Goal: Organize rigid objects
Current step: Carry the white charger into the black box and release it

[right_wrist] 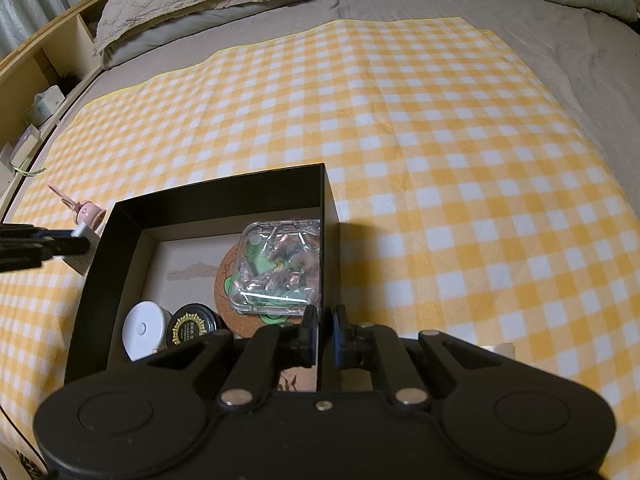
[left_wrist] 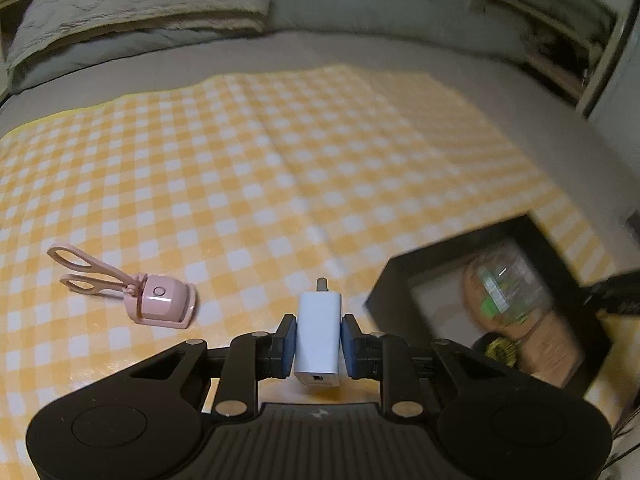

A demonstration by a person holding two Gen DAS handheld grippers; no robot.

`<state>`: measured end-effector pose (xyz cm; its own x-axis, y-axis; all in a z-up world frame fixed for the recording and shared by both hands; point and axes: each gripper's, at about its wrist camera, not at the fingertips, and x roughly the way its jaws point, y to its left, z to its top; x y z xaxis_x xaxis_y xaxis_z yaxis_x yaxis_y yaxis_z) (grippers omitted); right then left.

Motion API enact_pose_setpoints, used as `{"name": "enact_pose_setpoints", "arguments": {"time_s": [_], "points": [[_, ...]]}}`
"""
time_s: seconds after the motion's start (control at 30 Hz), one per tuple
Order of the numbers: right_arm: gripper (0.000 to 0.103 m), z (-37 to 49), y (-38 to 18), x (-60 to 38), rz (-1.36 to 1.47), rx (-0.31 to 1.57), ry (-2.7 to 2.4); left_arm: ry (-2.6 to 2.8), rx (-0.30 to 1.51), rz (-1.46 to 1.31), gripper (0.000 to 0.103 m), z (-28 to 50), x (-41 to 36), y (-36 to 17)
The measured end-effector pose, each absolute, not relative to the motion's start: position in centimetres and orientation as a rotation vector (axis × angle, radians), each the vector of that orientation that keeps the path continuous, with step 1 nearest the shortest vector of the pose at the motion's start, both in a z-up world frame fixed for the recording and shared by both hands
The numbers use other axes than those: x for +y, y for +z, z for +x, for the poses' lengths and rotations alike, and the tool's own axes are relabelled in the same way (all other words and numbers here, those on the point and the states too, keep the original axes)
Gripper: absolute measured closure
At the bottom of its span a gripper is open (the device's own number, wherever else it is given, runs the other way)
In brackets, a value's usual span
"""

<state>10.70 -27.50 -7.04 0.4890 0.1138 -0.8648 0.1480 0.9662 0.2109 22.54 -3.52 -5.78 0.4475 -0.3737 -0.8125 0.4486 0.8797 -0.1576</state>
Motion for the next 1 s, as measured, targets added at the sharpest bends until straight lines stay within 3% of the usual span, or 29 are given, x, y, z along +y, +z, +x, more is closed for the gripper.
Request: {"name": "enact_pose_setpoints", "arguments": {"time_s": [0.33,0.83,1.0], "points": [[0.094,10.9,-7.1,-27.4,0.268,1.066,-0.026,-0.655,0.930,-0.042,0.078,19.8,-7.7,-2.4],[0.094,11.0,-7.1,-27.5,0.276,1.068,-0.022,-0.727,0.911,0.358,0.077,19.6,-15.8,-6.2],[0.094,11.0,-7.2,-27.8,0.279,1.070,-0.020,-0.686,0.896,0.444,0.068,20.0,-15.5,-6.9]]}}
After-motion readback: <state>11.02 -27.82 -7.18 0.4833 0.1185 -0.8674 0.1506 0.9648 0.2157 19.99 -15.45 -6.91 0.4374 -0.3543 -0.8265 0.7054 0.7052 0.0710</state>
